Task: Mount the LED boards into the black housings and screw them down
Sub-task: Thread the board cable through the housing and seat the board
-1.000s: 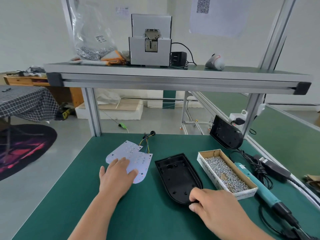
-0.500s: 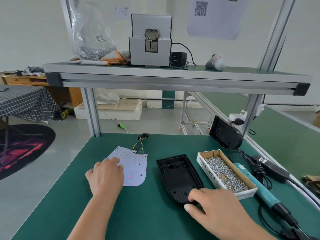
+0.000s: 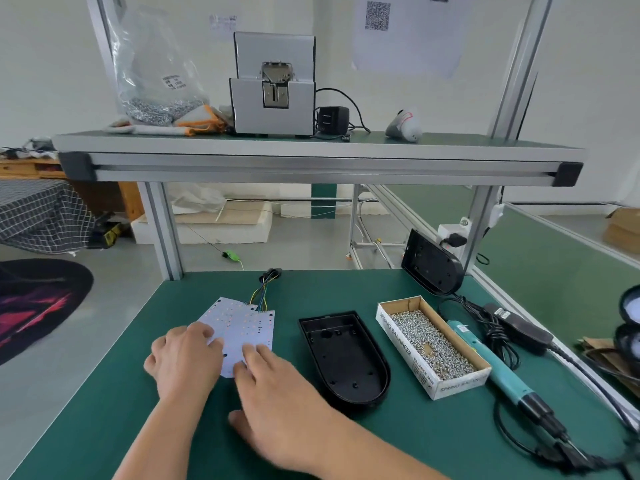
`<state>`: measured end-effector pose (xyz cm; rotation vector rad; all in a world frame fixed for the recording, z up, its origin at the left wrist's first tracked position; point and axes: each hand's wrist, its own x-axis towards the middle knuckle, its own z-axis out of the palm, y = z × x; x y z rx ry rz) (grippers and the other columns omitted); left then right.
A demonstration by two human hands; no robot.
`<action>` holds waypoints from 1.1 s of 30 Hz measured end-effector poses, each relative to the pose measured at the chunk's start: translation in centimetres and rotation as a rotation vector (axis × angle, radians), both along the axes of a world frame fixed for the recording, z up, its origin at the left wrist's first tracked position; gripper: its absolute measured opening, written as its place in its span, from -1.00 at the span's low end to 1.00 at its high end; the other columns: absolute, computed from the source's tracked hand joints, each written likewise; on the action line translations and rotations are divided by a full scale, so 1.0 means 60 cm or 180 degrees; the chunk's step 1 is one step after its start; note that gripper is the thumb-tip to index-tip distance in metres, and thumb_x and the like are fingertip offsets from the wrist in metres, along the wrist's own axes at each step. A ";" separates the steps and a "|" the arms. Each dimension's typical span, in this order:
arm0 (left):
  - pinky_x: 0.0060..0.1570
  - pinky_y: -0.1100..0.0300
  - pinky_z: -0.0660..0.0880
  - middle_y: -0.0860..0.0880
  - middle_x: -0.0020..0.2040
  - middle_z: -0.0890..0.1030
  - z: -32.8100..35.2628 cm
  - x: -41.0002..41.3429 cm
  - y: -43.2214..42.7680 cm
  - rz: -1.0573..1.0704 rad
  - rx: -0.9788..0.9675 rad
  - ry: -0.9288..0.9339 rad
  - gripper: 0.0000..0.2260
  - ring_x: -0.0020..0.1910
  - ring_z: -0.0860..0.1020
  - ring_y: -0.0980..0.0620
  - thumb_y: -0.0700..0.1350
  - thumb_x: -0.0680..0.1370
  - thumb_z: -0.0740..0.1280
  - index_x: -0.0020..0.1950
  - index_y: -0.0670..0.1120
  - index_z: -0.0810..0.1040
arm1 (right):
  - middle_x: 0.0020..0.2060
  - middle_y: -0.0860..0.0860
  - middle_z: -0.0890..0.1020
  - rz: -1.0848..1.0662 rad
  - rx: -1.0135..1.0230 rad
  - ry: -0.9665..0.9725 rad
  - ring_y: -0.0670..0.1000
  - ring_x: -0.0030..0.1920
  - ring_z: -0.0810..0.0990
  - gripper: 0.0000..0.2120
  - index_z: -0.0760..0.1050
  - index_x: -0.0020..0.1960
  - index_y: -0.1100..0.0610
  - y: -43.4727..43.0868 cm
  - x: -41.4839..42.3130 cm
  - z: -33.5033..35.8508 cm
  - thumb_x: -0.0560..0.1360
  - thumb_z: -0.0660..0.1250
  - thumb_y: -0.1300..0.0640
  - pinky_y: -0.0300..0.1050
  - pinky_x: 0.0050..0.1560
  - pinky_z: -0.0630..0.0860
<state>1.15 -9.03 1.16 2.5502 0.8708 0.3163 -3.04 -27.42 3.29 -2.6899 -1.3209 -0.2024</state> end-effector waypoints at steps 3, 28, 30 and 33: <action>0.41 -0.11 0.24 -0.11 0.41 0.52 0.000 0.000 -0.001 0.0036 -0.0046 -0.0011 -0.69 0.42 0.34 -0.25 -0.01 0.61 0.33 0.34 0.03 0.62 | 0.43 0.25 0.38 -0.0381 -0.0197 0.0158 0.24 0.46 0.28 -0.41 0.35 0.45 0.31 0.023 0.012 -0.021 0.71 0.13 -0.18 0.18 0.42 0.30; 0.30 -0.10 0.30 -0.23 0.29 0.43 0.011 0.005 0.025 0.0277 -0.0107 0.0420 -0.67 0.33 0.32 -0.27 0.00 0.55 0.41 0.21 -0.16 0.48 | 0.43 0.29 0.40 -0.0837 -0.0453 0.0259 0.23 0.50 0.28 -0.17 0.36 0.47 0.36 -0.017 0.006 -0.016 0.64 0.08 -0.39 0.09 0.46 0.26; 0.34 -0.10 0.29 -0.21 0.31 0.40 0.005 0.005 0.023 0.0322 -0.0105 0.0441 -0.64 0.34 0.29 -0.27 0.08 0.55 0.39 0.17 -0.16 0.51 | 0.41 0.27 0.42 -0.0842 -0.0456 0.0232 0.22 0.49 0.29 -0.18 0.37 0.46 0.34 -0.017 0.005 -0.015 0.64 0.08 -0.40 0.10 0.46 0.27; 0.33 -0.10 0.28 -0.19 0.31 0.39 -0.004 0.005 0.017 0.0358 -0.0048 0.0358 -0.27 0.36 0.29 -0.24 0.37 0.46 0.42 0.33 -0.20 0.48 | 0.42 0.27 0.41 -0.0840 -0.0447 0.0224 0.21 0.49 0.29 -0.18 0.37 0.47 0.33 -0.017 0.003 -0.012 0.64 0.08 -0.40 0.10 0.47 0.27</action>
